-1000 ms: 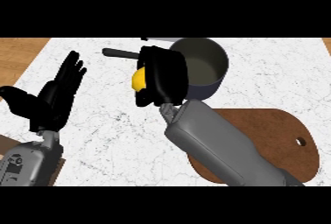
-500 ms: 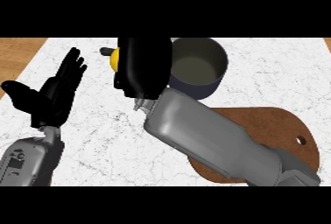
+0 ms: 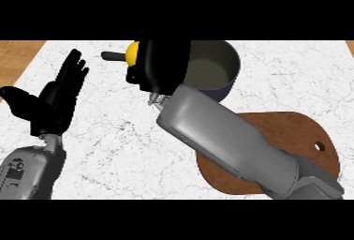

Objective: Pick the lemon from the cutting board and place it in the pot

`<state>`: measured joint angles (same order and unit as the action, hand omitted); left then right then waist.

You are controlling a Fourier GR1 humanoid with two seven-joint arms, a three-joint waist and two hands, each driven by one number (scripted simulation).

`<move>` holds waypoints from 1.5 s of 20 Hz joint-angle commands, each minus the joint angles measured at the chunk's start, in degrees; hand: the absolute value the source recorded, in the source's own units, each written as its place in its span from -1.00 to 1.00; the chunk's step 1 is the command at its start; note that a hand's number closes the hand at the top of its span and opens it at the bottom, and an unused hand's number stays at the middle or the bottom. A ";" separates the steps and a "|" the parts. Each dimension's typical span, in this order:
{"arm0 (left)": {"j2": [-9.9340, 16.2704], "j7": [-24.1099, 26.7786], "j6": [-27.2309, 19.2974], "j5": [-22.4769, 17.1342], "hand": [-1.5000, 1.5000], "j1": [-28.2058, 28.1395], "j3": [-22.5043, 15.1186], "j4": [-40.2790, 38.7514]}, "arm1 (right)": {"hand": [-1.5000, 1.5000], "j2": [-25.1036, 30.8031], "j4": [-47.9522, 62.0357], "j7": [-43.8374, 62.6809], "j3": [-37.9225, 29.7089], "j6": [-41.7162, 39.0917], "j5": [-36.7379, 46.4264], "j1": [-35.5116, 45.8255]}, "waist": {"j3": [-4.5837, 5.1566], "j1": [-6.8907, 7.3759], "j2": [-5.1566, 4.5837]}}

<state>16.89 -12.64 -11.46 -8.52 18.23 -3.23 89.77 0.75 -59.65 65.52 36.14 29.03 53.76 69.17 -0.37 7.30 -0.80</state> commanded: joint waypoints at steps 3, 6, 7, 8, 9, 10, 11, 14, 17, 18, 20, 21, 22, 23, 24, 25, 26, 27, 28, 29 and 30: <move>-0.67 0.36 -0.07 -1.02 0.00 -1.66 0.57 0.00 | 1.00 -0.72 12.21 10.87 2.46 2.27 5.09 3.24 | 0.73 -0.92 0.00; -0.52 0.96 -1.09 -0.76 0.00 -0.92 1.46 -0.48 | 1.00 -0.72 18.29 11.40 2.41 0.65 7.52 3.74 | 0.64 -2.31 -0.11; 0.10 -0.46 -0.08 -1.58 0.00 -0.50 1.26 0.32 | 1.00 -0.72 19.18 12.23 2.85 -1.62 6.52 5.03 | 0.61 -1.90 0.04; -0.05 -0.08 0.09 -1.87 0.00 -1.05 1.23 0.29 | 1.00 -0.72 21.30 11.72 3.80 0.85 7.19 3.16 | 0.60 -1.61 -0.26; 0.41 -0.06 0.21 -2.05 0.00 -1.04 1.66 0.48 | 1.00 -0.72 20.47 13.76 5.31 2.28 7.30 2.04 | 0.57 -1.58 -0.09; -0.06 -0.20 -0.70 -1.43 0.00 -0.38 1.37 0.10 | 1.00 -0.72 22.21 11.89 3.53 3.94 6.28 1.84 | 0.51 -1.96 -0.35; -0.30 1.09 -0.48 -1.49 0.00 -0.07 1.62 -1.76 | 1.00 -0.72 22.21 11.90 4.00 1.30 4.74 4.25 | 0.57 -1.60 -0.46; -1.08 0.94 -1.53 -0.65 0.00 -0.25 0.45 -1.06 | 1.00 -0.72 24.89 9.50 4.26 4.94 3.26 1.33 | 0.50 -1.31 -0.65; -0.11 0.90 0.04 -1.83 0.00 -0.54 0.64 -0.42 | 1.00 -0.72 25.90 5.86 0.40 10.19 -0.73 -1.88 | 0.41 -1.18 -0.92; -0.51 1.29 0.06 -1.95 0.00 -1.71 0.23 -0.02 | 1.00 -0.72 26.43 5.69 -1.22 9.93 -2.32 -1.71 | 0.42 -0.85 -0.89; -0.33 1.12 -0.63 -1.89 0.00 -0.53 0.82 -0.46 | -1.00 -0.72 27.38 2.19 -3.87 12.49 -5.70 -3.87 | 0.37 -0.94 -1.28; 0.79 -0.42 0.26 -2.70 0.00 0.18 1.15 1.01 | -1.00 -0.72 26.34 1.43 -3.93 13.80 -7.12 -4.76 | 0.34 -1.07 -0.81; -0.81 1.63 -0.53 -1.93 0.00 -0.16 0.36 -0.71 | -1.00 -0.72 26.98 -2.68 -4.98 14.58 -9.36 -4.87 | 0.36 -0.67 -1.44; 0.20 1.57 -0.15 -2.09 0.00 -1.68 0.77 0.96 | -1.00 -0.73 25.99 -5.22 -5.70 14.25 -12.07 -4.36 | 0.35 -0.33 -1.00; -1.01 0.42 -1.86 -0.69 0.00 0.86 -0.61 0.72 | -1.00 -0.73 25.81 -7.33 -5.40 16.04 -13.83 -5.82 | 0.29 0.00 -1.40; -0.83 1.92 -0.85 -1.45 0.00 -0.24 -0.16 0.45 | -1.00 -0.73 25.19 -9.68 -5.33 17.77 -15.52 -7.14 | 0.32 -0.17 -1.31; -0.08 0.27 -0.63 -1.69 0.00 0.26 -0.09 0.70 | -1.00 -0.73 24.72 -10.37 -6.91 18.64 -17.24 -5.39 | 0.28 0.54 -1.46; -1.52 1.03 -2.14 -0.44 0.00 0.58 -1.20 0.79 | -1.00 -0.74 23.98 -12.28 -6.60 21.22 -17.51 -5.49 | 0.27 0.30 -1.47; -1.10 0.01 -1.32 -1.66 0.00 0.49 -0.70 0.54 | -1.00 -0.74 21.92 -13.87 -7.08 24.03 -18.27 -5.77 | 0.25 -0.17 -1.26; -0.75 1.15 -1.30 -1.81 0.00 -0.34 0.15 -0.50 | -1.00 -0.74 20.23 -16.48 -6.94 27.75 -18.75 -7.90 | 0.25 -0.49 -1.34; -0.95 0.59 -1.24 -1.54 0.00 0.30 -0.73 0.10 | -1.00 -0.74 19.78 -18.07 -7.36 29.06 -19.70 -7.18 | 0.22 -0.42 -1.32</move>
<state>17.42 -11.97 -12.45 -9.60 18.16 -3.74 90.45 0.28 -37.02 51.48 29.83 48.19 37.75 63.20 -0.80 7.16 -1.90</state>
